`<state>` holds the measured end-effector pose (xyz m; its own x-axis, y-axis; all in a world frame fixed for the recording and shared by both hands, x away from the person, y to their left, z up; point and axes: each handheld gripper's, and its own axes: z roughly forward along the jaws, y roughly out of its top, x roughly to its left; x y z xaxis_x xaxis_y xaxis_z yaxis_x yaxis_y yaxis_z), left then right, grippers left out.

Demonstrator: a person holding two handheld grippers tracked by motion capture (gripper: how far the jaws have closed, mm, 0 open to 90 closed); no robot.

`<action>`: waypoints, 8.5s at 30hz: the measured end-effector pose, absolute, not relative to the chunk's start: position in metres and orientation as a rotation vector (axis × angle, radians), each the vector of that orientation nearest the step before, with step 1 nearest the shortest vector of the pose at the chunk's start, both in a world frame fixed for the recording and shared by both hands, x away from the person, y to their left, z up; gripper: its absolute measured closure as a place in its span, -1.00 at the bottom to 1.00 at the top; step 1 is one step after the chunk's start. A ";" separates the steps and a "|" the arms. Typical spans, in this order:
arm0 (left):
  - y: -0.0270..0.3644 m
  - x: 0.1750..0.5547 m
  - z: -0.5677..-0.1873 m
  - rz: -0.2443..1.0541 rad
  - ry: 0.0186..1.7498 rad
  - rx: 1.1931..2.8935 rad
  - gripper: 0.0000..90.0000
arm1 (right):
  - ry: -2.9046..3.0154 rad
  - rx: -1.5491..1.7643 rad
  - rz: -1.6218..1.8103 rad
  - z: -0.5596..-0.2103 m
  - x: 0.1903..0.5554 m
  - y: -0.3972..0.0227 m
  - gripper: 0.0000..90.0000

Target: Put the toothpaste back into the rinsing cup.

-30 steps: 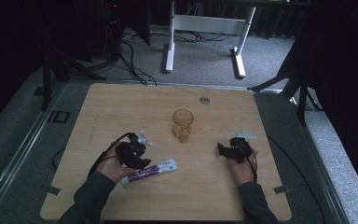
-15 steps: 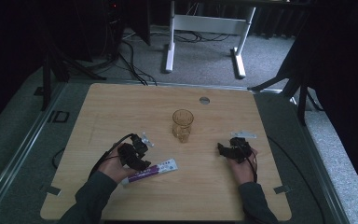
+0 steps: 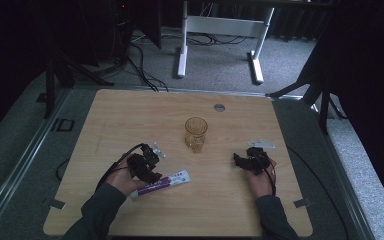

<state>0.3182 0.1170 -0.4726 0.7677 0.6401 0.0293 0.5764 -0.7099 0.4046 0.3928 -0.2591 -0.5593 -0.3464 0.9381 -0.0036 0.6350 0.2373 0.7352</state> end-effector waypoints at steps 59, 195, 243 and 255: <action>0.086 0.317 -0.502 0.199 0.846 2.825 0.26 | 2.068 1.438 0.903 -0.559 0.393 -0.259 -0.41; 0.122 0.352 -0.476 0.274 1.244 2.446 0.63 | 2.068 1.438 0.903 -0.559 0.393 -0.259 -0.41; 0.132 0.353 -0.464 0.389 1.272 2.212 0.63 | 2.068 1.437 0.903 -0.559 0.393 -0.259 -0.41; 0.132 0.352 -0.461 0.417 1.249 2.175 0.63 | 2.068 1.437 0.903 -0.559 0.393 -0.259 -0.41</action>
